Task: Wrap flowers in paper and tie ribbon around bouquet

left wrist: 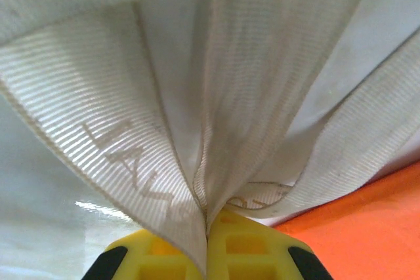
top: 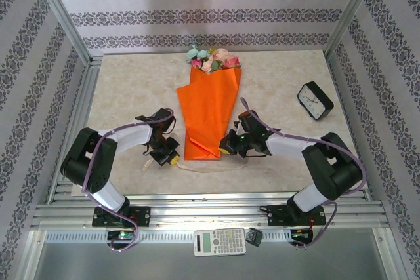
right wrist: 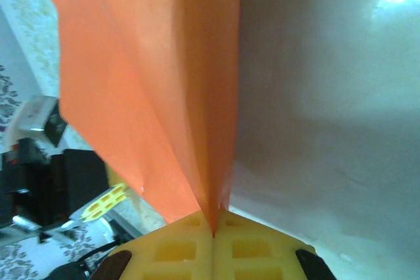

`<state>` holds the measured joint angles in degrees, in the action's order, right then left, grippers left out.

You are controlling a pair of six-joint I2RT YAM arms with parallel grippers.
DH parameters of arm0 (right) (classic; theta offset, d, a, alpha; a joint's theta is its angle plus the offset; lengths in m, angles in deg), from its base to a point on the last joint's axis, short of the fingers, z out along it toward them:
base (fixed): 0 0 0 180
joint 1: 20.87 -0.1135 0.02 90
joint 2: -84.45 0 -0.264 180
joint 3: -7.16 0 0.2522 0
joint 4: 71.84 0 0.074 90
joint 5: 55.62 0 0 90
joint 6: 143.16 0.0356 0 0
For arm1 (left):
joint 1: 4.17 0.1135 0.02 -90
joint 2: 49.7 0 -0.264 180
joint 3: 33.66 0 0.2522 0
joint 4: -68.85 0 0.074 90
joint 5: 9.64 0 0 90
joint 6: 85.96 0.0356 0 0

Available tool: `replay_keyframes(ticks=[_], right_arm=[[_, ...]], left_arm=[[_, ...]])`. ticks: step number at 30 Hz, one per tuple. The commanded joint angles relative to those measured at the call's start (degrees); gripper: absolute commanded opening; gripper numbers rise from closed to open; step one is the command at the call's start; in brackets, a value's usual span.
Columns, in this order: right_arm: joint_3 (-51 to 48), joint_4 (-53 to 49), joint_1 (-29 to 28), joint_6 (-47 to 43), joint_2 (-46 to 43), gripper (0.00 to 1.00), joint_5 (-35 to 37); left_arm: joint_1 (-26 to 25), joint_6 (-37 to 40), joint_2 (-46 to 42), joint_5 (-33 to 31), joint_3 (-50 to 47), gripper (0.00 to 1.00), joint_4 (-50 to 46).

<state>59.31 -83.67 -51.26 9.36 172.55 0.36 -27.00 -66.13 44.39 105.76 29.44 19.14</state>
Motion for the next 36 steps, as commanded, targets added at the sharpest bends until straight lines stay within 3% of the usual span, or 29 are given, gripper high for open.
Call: replay_keyframes(ticks=[1,10,16,26,29,36], right_arm=[[2.7,-2.6,1.4,2.0,-2.3,0.0,-2.7],[5.2,-9.1,2.0,4.6,-4.8,0.0,-7.5],[5.2,-9.2,2.6,8.2,-8.5,0.0,-7.4],[6.6,-8.2,5.0,10.4,-7.5,0.0,-7.8],[7.4,-8.0,4.5,11.0,-7.1,0.0,-8.4],[5.9,-8.8,1.9,11.7,-8.6,0.0,-8.7]], left_arm=[[2.8,1.9,4.6,-5.9,0.3,0.0,9.9],[8.6,0.6,8.9,-5.2,7.1,0.0,19.6],[10.1,3.4,13.1,-4.2,15.5,0.0,11.1],[9.8,3.8,11.6,-4.5,15.5,0.0,6.4],[9.9,2.3,11.1,-4.4,13.7,0.0,9.8],[10.1,-0.4,17.4,-4.6,19.7,0.0,17.5]])
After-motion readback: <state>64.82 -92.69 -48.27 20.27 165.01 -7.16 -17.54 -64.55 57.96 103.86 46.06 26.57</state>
